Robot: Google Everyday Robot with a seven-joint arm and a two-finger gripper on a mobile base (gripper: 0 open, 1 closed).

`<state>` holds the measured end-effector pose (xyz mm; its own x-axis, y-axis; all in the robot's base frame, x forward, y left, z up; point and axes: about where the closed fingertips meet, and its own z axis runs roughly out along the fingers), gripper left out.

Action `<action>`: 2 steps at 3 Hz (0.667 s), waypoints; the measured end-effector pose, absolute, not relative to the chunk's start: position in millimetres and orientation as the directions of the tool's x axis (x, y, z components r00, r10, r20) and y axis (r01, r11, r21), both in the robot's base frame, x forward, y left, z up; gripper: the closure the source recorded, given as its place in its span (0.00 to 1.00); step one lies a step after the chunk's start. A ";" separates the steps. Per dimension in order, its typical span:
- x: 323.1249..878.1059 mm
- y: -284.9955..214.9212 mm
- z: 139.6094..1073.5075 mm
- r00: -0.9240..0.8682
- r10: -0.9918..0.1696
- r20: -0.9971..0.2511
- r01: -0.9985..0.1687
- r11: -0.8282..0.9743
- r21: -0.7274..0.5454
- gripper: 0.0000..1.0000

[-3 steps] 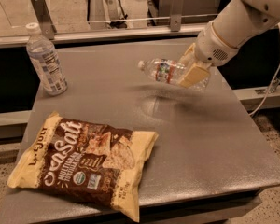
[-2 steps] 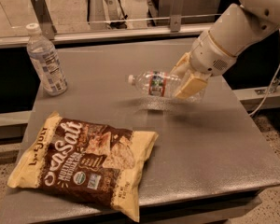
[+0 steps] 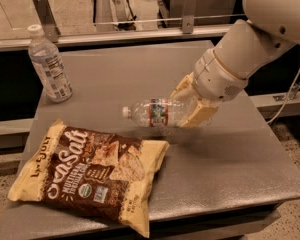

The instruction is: Move water bottle near brown chip bag

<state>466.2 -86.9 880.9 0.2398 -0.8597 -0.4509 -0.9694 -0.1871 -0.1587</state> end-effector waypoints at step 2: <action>445.5 -74.4 862.2 0.284 -0.867 -0.409 -0.959 -0.246 -0.144 0.59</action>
Offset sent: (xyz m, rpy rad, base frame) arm -0.0284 0.0149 -0.0278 -0.0715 0.0109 0.0688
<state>445.5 -74.4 862.2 0.2838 -0.8675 -0.4087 -0.9586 -0.2455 -0.1445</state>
